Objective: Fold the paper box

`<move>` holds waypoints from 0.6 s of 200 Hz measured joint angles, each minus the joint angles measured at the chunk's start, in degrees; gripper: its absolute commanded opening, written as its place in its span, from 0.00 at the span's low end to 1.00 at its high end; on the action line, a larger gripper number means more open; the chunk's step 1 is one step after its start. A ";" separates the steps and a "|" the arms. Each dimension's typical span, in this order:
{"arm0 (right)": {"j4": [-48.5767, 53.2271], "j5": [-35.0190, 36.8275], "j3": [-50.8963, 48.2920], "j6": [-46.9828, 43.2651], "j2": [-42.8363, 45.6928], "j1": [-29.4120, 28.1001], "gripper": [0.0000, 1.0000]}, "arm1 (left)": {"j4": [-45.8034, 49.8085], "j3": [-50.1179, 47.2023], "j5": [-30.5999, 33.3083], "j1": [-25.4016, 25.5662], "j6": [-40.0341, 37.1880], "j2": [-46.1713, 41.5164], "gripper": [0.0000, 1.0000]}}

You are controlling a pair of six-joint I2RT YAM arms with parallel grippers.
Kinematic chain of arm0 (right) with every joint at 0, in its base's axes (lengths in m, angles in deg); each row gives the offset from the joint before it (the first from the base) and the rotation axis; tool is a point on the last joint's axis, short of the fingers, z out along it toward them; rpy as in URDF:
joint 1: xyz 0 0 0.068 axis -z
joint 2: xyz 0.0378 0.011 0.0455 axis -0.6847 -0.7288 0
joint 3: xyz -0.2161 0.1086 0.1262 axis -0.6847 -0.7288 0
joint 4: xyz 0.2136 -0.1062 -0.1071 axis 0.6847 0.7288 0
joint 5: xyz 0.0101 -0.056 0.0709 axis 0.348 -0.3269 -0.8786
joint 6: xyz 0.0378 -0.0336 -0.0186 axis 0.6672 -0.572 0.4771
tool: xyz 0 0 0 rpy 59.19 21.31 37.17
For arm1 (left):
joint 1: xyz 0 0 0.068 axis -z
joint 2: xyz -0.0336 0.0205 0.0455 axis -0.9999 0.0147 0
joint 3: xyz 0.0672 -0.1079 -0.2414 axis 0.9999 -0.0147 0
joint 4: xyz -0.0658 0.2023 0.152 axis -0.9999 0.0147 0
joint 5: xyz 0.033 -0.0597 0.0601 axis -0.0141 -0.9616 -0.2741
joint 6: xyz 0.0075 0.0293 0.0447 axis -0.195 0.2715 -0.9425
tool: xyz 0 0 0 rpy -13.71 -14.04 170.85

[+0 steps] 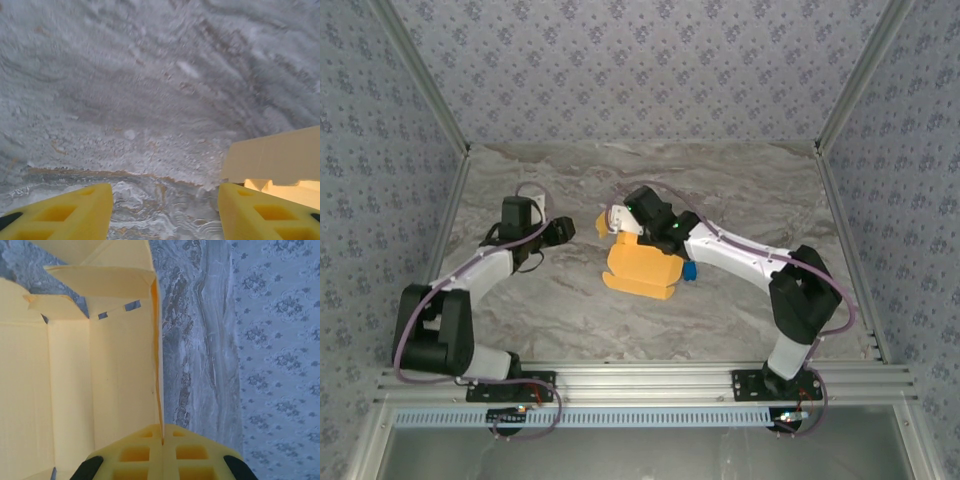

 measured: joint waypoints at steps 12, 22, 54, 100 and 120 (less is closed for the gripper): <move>-3.52 0.61 -2.23 -2.64 0.00 -0.15 0.00 | -0.04 0.63 -0.15 0.11 -0.48 2.51 0.55; -6.27 0.90 -3.78 -4.50 0.00 -0.15 0.00 | -0.07 1.27 -0.46 0.22 -0.96 4.26 0.55; -15.13 1.31 -8.52 -9.62 0.09 -0.11 0.00 | -0.35 3.54 -0.85 1.73 -2.62 8.44 0.52; -25.16 1.27 -13.25 -14.91 0.09 0.52 0.00 | -0.79 7.96 -1.25 3.19 -4.57 14.36 0.46; -28.37 1.20 -14.97 -16.41 0.09 1.01 0.00 | -1.33 8.94 -1.77 3.72 -5.66 16.06 0.45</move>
